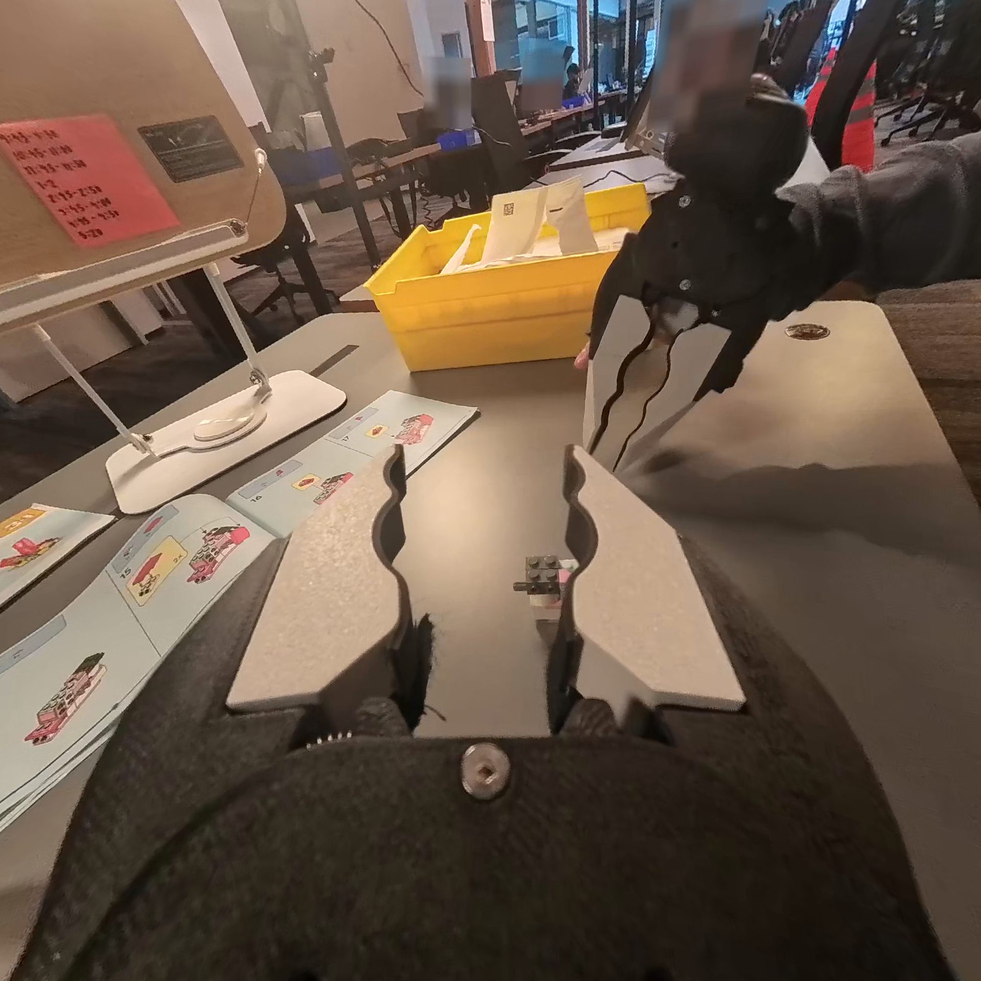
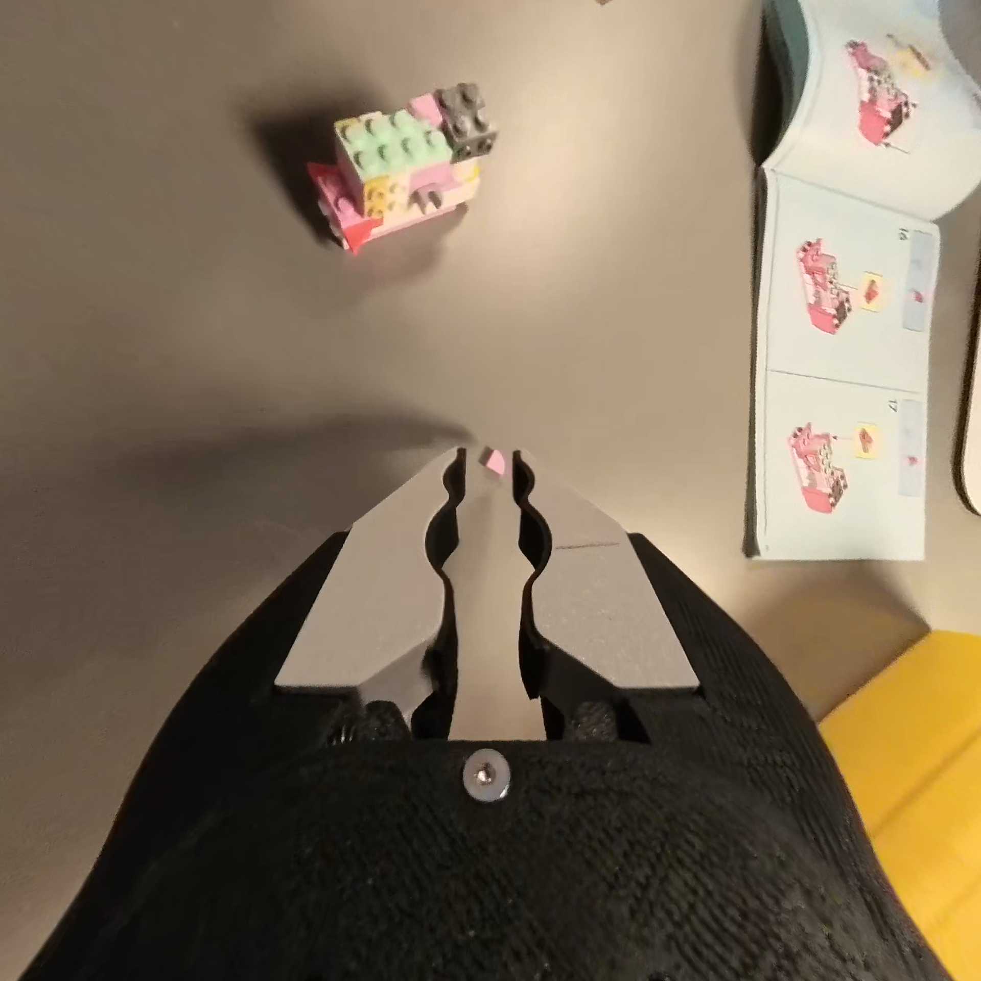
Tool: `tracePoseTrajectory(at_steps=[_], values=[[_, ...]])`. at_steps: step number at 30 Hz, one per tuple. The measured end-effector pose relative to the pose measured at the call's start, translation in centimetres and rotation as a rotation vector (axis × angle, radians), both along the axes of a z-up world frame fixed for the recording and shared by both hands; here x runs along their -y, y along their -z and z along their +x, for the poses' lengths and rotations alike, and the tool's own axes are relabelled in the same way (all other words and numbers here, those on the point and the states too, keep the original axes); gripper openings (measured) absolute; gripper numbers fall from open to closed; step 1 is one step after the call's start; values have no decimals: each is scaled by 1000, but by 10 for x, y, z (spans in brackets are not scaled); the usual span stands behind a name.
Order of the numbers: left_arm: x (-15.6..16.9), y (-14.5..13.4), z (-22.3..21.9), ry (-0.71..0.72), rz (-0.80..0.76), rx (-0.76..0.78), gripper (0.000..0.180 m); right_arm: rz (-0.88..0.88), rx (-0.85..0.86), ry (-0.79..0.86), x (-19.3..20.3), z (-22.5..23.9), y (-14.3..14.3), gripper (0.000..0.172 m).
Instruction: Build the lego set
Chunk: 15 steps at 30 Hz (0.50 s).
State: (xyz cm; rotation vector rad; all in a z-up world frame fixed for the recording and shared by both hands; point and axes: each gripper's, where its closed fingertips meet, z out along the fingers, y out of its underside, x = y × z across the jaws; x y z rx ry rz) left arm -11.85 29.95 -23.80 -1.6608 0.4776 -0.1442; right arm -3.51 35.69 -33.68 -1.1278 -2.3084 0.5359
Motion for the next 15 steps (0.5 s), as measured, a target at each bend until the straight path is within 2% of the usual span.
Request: tracePoseTrajectory(at_steps=[3, 5, 8, 11, 15], values=[[0, 2, 1, 23, -31, 28, 67, -38, 30, 14, 1, 6, 4, 16], [3, 15, 9, 93, -131, 39, 84, -115, 22, 13, 10, 4, 1, 17], [12, 44, 20, 177, -297, 6, 99, -309, -104, -10, 34, -11, -26, 29], [14, 61, 30, 190, -358, -42, 99, -364, -206, 0, 37, -26, -41, 53], [10, 84, 30, 134, -442, -110, 89, -384, -342, 106, 10, -34, -48, 61]])
